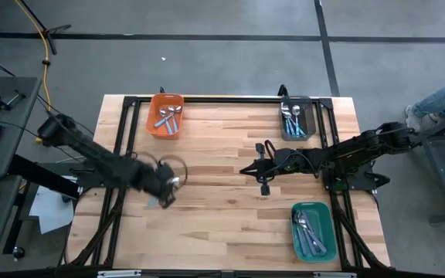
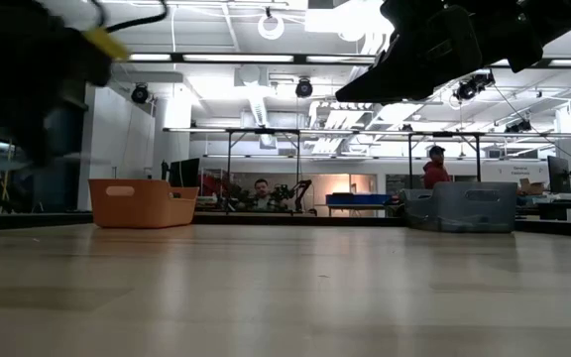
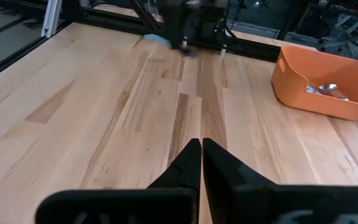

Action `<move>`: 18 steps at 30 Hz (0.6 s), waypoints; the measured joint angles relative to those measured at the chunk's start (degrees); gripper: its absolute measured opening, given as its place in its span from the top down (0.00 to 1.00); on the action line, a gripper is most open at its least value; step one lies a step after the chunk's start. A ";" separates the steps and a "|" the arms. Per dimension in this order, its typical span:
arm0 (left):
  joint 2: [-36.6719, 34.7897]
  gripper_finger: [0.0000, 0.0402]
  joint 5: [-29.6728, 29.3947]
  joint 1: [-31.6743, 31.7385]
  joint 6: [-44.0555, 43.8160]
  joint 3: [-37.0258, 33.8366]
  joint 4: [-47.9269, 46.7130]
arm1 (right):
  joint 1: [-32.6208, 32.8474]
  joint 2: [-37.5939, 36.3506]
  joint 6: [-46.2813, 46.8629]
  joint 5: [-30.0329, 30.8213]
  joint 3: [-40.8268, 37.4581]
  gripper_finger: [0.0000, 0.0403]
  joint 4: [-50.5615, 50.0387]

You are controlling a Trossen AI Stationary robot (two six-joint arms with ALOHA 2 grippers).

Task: Sort silverware by color (type)
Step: Put the blue spoon into the orange bin

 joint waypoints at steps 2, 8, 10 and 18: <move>-3.34 0.99 -0.71 5.16 4.69 0.01 -0.28 | 0.00 0.02 -0.02 0.00 0.00 1.00 -0.05; -10.26 0.99 -0.17 24.64 22.19 1.26 -1.50 | 0.00 0.02 -0.08 0.00 0.00 1.00 -0.15; -10.69 1.00 0.04 31.01 28.50 2.92 -1.64 | 0.00 0.02 -0.07 0.00 0.00 1.00 -0.22; -7.60 1.00 3.29 53.98 49.25 9.79 -1.03 | -0.02 0.02 -0.09 0.00 0.00 1.00 -0.46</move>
